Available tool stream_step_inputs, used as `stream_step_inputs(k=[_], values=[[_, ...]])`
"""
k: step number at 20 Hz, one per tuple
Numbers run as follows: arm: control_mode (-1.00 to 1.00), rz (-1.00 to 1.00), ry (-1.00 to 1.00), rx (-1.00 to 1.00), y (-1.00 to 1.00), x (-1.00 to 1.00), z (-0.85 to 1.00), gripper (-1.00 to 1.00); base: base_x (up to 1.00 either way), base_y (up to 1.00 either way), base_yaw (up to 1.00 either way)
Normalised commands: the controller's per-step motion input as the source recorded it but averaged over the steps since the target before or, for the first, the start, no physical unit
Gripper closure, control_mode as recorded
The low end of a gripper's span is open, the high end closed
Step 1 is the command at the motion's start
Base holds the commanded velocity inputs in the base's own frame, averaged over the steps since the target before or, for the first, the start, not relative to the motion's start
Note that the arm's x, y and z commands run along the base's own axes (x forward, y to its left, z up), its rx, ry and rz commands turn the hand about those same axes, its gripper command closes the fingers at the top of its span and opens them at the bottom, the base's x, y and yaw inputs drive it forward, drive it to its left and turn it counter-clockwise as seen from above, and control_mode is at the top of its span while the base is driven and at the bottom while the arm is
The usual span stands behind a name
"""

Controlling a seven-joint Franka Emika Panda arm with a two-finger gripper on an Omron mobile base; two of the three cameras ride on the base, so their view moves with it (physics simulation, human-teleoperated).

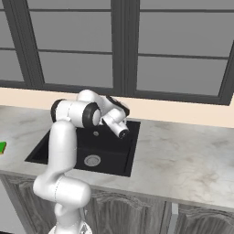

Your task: Soak the sponge with water for a few seconds and then drop it inside the sink.

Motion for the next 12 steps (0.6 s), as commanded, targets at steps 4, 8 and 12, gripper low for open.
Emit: stream_step_inputs(k=[4,8,12], values=[[-1.0,-0.1,-0.04,0.0,-0.03,0.16,-0.09,-1.0,0.0,0.0,0.0],[-1.0,-0.1,-0.03,0.0,-0.05,0.2,-0.14,-1.0,0.0,0.0,0.0],[-1.0,-0.1,-0.01,0.0,-0.01,0.21,-0.14,-1.0,0.0,0.0,0.0]])
